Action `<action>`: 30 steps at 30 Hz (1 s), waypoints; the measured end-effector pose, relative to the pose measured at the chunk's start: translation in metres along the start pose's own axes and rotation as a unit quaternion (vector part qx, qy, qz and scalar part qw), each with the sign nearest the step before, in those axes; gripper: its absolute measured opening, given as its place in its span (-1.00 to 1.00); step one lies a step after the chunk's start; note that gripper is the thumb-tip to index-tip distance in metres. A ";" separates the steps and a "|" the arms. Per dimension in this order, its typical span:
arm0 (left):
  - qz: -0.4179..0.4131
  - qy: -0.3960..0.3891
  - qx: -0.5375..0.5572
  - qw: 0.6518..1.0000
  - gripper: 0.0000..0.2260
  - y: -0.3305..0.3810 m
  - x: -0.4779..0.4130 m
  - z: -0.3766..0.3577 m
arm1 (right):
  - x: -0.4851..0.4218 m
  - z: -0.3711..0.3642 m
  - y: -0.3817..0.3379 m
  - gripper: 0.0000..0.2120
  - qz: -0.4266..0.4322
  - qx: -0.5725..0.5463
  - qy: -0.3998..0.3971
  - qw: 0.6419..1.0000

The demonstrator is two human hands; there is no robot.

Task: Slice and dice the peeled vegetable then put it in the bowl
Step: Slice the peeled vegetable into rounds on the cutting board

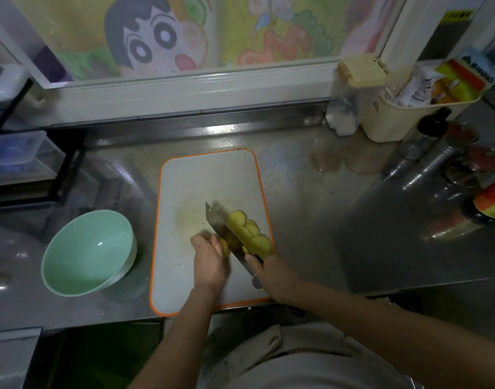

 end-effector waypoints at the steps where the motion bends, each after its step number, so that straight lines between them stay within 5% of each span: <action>1: 0.008 0.009 0.022 1.000 -0.68 0.001 0.001 0.001 | -0.002 -0.002 -0.004 -0.57 0.005 0.008 -0.004 1.000; 3: 0.019 0.014 0.030 0.999 -0.64 0.003 0.002 0.004 | -0.008 -0.004 -0.013 -0.59 0.008 0.012 -0.009 1.000; 7: -0.009 0.000 -0.011 1.000 -0.89 0.006 0.003 0.004 | -0.019 -0.006 -0.015 -0.57 0.003 0.011 0.023 1.000; 12: -0.059 -0.021 -0.070 0.996 -0.89 0.004 -0.001 0.001 | -0.029 -0.009 -0.021 -0.51 0.002 -0.020 0.050 0.999; 30: -0.043 -0.003 -0.062 0.997 -0.89 -0.003 -0.003 0.002 | -0.036 0.001 -0.022 -0.53 -0.015 -0.028 0.040 0.999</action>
Point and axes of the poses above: each hand's wrist, its own x-axis away from the middle knuckle, its own z-axis out of the back of the hand, y = z × x, the point moved 9 cm from there along -x, towards the middle knuckle, and after that the axes turned 12 degrees about -z, right-handed, at the moved point
